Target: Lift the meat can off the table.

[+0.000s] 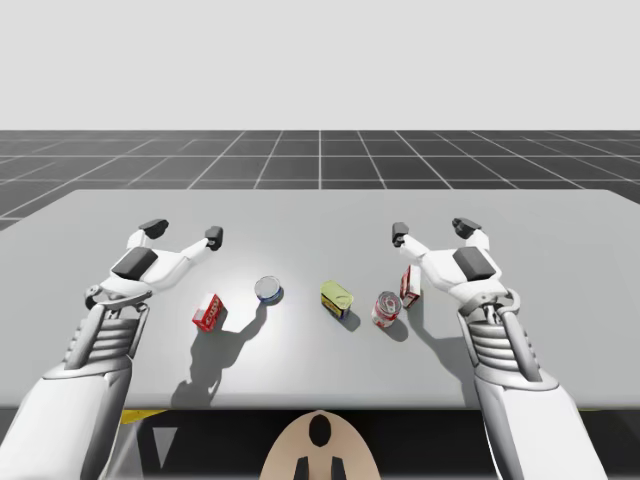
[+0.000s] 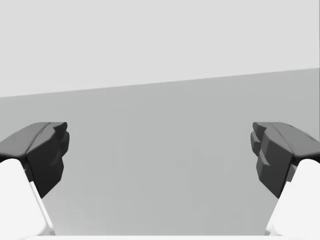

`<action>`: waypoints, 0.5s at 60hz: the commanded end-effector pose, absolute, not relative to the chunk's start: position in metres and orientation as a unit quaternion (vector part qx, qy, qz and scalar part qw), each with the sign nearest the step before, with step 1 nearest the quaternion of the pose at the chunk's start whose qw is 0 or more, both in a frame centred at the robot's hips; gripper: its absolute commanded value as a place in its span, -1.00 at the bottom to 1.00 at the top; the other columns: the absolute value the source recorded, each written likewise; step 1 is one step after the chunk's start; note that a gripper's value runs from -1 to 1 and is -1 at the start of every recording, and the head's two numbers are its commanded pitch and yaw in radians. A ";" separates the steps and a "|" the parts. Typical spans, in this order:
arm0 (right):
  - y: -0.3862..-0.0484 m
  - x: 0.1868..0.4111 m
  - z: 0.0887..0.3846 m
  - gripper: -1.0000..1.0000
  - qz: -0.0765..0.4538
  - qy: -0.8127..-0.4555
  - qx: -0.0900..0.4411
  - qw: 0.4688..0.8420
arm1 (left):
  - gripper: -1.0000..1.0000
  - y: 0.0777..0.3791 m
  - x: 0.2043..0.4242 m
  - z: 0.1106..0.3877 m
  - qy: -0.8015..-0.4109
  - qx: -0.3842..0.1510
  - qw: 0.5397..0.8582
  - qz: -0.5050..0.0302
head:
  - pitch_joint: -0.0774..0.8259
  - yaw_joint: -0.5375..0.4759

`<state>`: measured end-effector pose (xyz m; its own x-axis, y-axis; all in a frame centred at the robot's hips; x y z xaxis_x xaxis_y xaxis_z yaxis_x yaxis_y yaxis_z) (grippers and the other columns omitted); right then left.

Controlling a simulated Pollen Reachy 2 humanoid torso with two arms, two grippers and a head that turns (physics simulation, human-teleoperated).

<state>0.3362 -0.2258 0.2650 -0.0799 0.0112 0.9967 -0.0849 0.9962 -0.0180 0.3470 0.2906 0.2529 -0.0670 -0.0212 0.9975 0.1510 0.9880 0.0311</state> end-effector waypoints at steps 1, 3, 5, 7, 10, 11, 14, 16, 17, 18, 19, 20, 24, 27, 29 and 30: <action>-0.226 0.336 0.265 -1.00 0.037 -0.732 0.025 0.680 | -1.00 0.290 0.346 0.254 -0.729 -0.045 0.680 -0.064 | 0.51 -0.02; -0.226 0.336 0.265 -1.00 0.039 -0.732 0.026 0.680 | -1.00 0.290 0.346 0.254 -0.729 -0.045 0.680 -0.064 | 0.56 -0.02; -0.226 0.336 0.265 -1.00 0.039 -0.731 0.026 0.680 | -1.00 0.290 0.346 0.254 -0.729 -0.045 0.680 -0.064 | 0.59 -0.02; -0.226 0.336 0.265 -1.00 0.040 -0.731 0.027 0.681 | -1.00 0.290 0.346 0.254 -0.729 -0.045 0.680 -0.064 | 0.63 -0.01; -0.226 0.336 0.265 -1.00 0.040 -0.730 0.027 0.681 | -1.00 0.290 0.346 0.254 -0.729 -0.045 0.680 -0.065 | 0.65 -0.01; -0.225 0.336 0.265 -1.00 0.040 -0.730 0.027 0.682 | -1.00 0.290 0.346 0.254 -0.729 -0.046 0.680 -0.065 | 0.66 -0.01; -0.225 0.337 0.265 -1.00 0.041 -0.729 0.027 0.682 | -1.00 0.290 0.346 0.255 -0.728 -0.047 0.681 -0.065 | 0.66 -0.01; -0.224 0.336 0.265 -1.00 0.043 -0.728 0.029 0.684 | -1.00 0.290 0.346 0.255 -0.727 -0.047 0.682 -0.065 | 0.66 -0.01; -0.224 0.336 0.265 -1.00 0.045 -0.726 0.031 0.686 | -1.00 0.290 0.346 0.255 -0.727 -0.047 0.682 -0.065 | 0.65 -0.01; -0.223 0.335 0.265 -1.00 0.048 -0.724 0.033 0.687 | -1.00 0.290 0.346 0.255 -0.727 -0.047 0.682 -0.065 | 0.65 -0.01; -0.223 0.335 0.265 -1.00 0.050 -0.722 0.035 0.689 | -1.00 0.289 0.346 0.255 -0.727 -0.048 0.682 -0.065 | 0.65 -0.01; -0.221 0.334 0.266 -1.00 0.058 -0.719 0.037 0.692 | -1.00 0.290 0.346 0.255 -0.726 -0.048 0.683 -0.065 | 0.65 -0.01; -0.216 0.331 0.268 -1.00 0.081 -0.706 0.072 0.699 | -1.00 0.290 0.346 0.255 -0.726 -0.048 0.683 -0.064 | 0.66 -0.01; -0.212 0.327 0.269 -1.00 0.106 -0.700 0.075 0.702 | -1.00 0.290 0.345 0.256 -0.726 -0.049 0.683 -0.062 | 0.66 -0.02; -0.209 0.327 0.270 -1.00 0.116 -0.693 0.079 0.707 | -1.00 0.290 0.345 0.256 -0.727 -0.050 0.682 -0.061 | 0.66 -0.02; -0.207 0.327 0.272 -1.00 0.128 -0.681 0.087 0.715 | -1.00 0.290 0.345 0.256 -0.727 -0.051 0.682 -0.060 | 0.66 -0.02</action>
<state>0.3310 -0.2172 0.2677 -0.0153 0.0342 0.9993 -0.1980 0.9795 -0.0366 0.3455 0.2896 0.2553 -0.0644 -0.0156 0.9978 0.1563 0.9874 0.0255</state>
